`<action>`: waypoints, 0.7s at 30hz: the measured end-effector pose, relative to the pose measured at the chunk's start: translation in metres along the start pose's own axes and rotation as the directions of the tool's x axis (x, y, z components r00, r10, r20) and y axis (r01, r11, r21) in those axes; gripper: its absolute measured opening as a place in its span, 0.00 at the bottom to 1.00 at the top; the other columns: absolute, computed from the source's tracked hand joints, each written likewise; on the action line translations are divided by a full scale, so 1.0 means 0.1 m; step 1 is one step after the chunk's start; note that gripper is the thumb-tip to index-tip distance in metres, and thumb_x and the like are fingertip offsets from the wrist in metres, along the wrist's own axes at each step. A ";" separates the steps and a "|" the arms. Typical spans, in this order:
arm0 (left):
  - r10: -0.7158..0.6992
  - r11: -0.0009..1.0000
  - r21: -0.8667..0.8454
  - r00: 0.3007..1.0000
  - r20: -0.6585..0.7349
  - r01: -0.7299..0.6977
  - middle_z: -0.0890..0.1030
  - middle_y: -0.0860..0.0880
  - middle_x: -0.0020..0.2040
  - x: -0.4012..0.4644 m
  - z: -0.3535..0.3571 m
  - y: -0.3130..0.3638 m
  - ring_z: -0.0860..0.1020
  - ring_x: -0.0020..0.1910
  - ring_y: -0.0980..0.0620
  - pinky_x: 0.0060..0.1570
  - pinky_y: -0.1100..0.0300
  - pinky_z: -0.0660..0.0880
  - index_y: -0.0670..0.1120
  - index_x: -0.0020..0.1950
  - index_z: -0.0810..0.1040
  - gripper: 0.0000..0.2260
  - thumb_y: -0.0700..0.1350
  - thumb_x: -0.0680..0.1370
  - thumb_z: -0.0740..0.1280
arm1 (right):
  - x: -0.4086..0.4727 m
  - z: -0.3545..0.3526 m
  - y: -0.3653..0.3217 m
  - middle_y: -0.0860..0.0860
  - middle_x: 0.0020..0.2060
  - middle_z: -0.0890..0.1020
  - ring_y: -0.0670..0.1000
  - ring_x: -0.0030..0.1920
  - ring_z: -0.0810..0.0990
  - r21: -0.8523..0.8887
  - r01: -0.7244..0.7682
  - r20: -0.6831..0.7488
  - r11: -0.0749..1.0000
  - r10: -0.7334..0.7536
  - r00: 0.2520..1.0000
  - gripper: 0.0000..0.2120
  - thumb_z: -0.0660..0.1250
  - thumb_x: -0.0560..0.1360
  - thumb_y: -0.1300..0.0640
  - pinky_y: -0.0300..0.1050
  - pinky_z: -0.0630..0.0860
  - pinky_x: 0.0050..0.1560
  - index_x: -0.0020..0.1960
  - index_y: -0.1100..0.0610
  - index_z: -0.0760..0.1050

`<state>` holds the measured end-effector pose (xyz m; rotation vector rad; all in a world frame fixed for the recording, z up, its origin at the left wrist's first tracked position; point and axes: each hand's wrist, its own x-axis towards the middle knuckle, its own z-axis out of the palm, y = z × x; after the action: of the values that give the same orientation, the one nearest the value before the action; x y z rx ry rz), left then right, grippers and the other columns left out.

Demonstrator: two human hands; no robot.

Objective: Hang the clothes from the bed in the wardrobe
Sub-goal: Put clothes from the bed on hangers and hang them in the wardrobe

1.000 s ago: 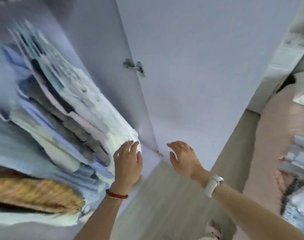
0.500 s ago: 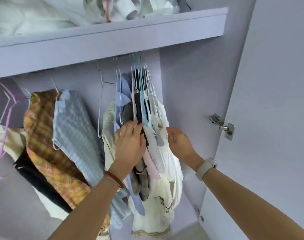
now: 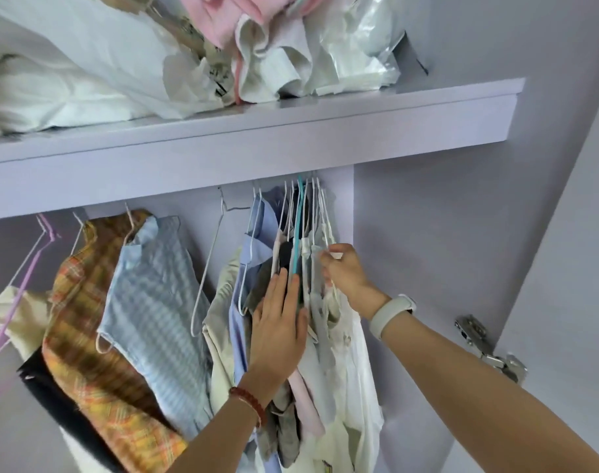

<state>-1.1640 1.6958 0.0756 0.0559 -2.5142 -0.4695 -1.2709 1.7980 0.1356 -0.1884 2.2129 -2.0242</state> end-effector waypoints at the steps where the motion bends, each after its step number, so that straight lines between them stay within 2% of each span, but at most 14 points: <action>1: -0.012 1.000 -0.001 1.000 0.000 0.012 0.53 0.49 0.76 0.00 0.02 0.00 0.47 0.74 0.54 0.66 0.48 0.65 0.47 0.75 0.56 0.24 0.44 0.80 0.58 | 0.04 -0.02 -0.01 0.51 0.33 0.73 0.45 0.28 0.73 -0.033 -0.013 -0.079 0.999 0.010 0.997 0.11 0.59 0.77 0.59 0.31 0.67 0.22 0.58 0.61 0.68; 3: -0.035 0.999 0.009 0.999 0.005 0.035 0.54 0.49 0.76 -0.02 0.04 -0.01 0.44 0.74 0.56 0.66 0.48 0.65 0.48 0.75 0.55 0.24 0.45 0.80 0.57 | 0.14 -0.11 -0.05 0.53 0.38 0.76 0.52 0.37 0.74 -0.214 -0.004 -0.209 0.977 -0.042 0.977 0.09 0.58 0.76 0.60 0.35 0.70 0.34 0.52 0.62 0.73; 5: -0.045 0.999 0.007 0.999 0.008 0.045 0.53 0.51 0.76 -0.02 0.04 -0.02 0.42 0.73 0.58 0.66 0.49 0.64 0.49 0.75 0.55 0.24 0.45 0.80 0.56 | 0.19 -0.22 -0.11 0.58 0.41 0.78 0.57 0.43 0.76 -0.341 -0.015 -0.253 0.940 -0.076 0.964 0.09 0.58 0.75 0.59 0.41 0.69 0.43 0.43 0.62 0.75; 8: -0.043 0.999 -0.003 0.999 0.017 0.043 0.49 0.53 0.76 -0.02 0.04 -0.04 0.40 0.73 0.60 0.68 0.49 0.63 0.49 0.75 0.53 0.23 0.46 0.81 0.54 | 0.20 -0.37 -0.17 0.62 0.45 0.81 0.61 0.47 0.78 -0.304 -0.005 -0.351 0.953 -0.107 0.930 0.13 0.59 0.76 0.57 0.41 0.67 0.43 0.44 0.65 0.78; 10: -0.051 0.999 -0.002 0.998 0.031 0.052 0.49 0.53 0.76 -0.02 0.03 -0.05 0.39 0.73 0.61 0.68 0.48 0.62 0.50 0.76 0.52 0.23 0.47 0.81 0.53 | 0.16 -0.44 -0.17 0.58 0.36 0.79 0.58 0.41 0.74 -0.239 0.038 -0.404 0.970 -0.134 0.905 0.12 0.58 0.76 0.60 0.40 0.65 0.42 0.39 0.61 0.77; 12: -0.061 0.998 0.017 0.997 0.048 0.060 0.49 0.52 0.77 -0.02 0.01 -0.05 0.39 0.73 0.60 0.68 0.48 0.61 0.50 0.76 0.50 0.24 0.48 0.81 0.52 | 0.06 -0.49 -0.19 0.50 0.28 0.71 0.55 0.37 0.69 -0.176 0.093 -0.429 0.980 -0.162 0.889 0.15 0.57 0.76 0.61 0.40 0.64 0.40 0.31 0.55 0.69; 14: -0.069 0.997 0.041 0.996 0.060 0.066 0.50 0.51 0.77 -0.02 -0.02 -0.05 0.42 0.74 0.57 0.69 0.47 0.61 0.50 0.76 0.50 0.25 0.47 0.80 0.53 | -0.06 -0.53 -0.18 0.52 0.29 0.73 0.57 0.36 0.69 -0.128 0.143 -0.468 0.981 -0.187 0.864 0.14 0.56 0.77 0.63 0.37 0.64 0.38 0.34 0.56 0.73; 16: -0.078 0.995 0.074 0.995 0.070 0.073 0.50 0.49 0.77 -0.01 -0.06 -0.03 0.45 0.75 0.53 0.70 0.46 0.59 0.50 0.76 0.49 0.27 0.46 0.79 0.56 | -0.24 -0.58 -0.11 0.58 0.36 0.79 0.58 0.37 0.74 -0.116 0.143 -0.490 0.983 -0.182 0.852 0.11 0.56 0.76 0.64 0.37 0.66 0.37 0.47 0.63 0.78; 17: -0.081 0.992 0.097 0.994 0.067 0.075 0.52 0.47 0.76 -0.01 -0.08 -0.01 0.47 0.75 0.51 0.70 0.45 0.58 0.49 0.76 0.51 0.28 0.45 0.78 0.58 | -0.37 -0.61 -0.03 0.56 0.37 0.80 0.55 0.34 0.74 -0.120 0.139 -0.487 0.983 -0.181 0.855 0.12 0.56 0.76 0.64 0.36 0.68 0.34 0.51 0.63 0.78; 19: -0.066 0.991 0.119 0.998 0.010 0.065 0.61 0.43 0.74 -0.02 -0.13 0.07 0.55 0.74 0.45 0.68 0.40 0.57 0.46 0.73 0.60 0.27 0.43 0.75 0.63 | -0.67 -0.71 0.17 0.50 0.30 0.76 0.47 0.27 0.71 -0.140 0.145 -0.464 0.980 -0.194 0.865 0.11 0.57 0.76 0.65 0.30 0.67 0.26 0.52 0.63 0.78; 21: 0.015 0.998 0.065 0.994 -0.109 -0.007 0.68 0.39 0.69 -0.06 -0.15 0.15 0.61 0.72 0.40 0.66 0.36 0.55 0.42 0.65 0.72 0.21 0.38 0.72 0.66 | -1.04 -0.86 0.35 0.51 0.26 0.76 0.47 0.23 0.71 -0.184 0.144 -0.477 0.972 -0.217 0.852 0.10 0.60 0.76 0.65 0.27 0.64 0.24 0.50 0.65 0.79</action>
<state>-1.1497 1.7057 0.0890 0.0902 -2.4206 -0.3700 -1.1841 1.9041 0.1101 0.1352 2.7428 -2.2073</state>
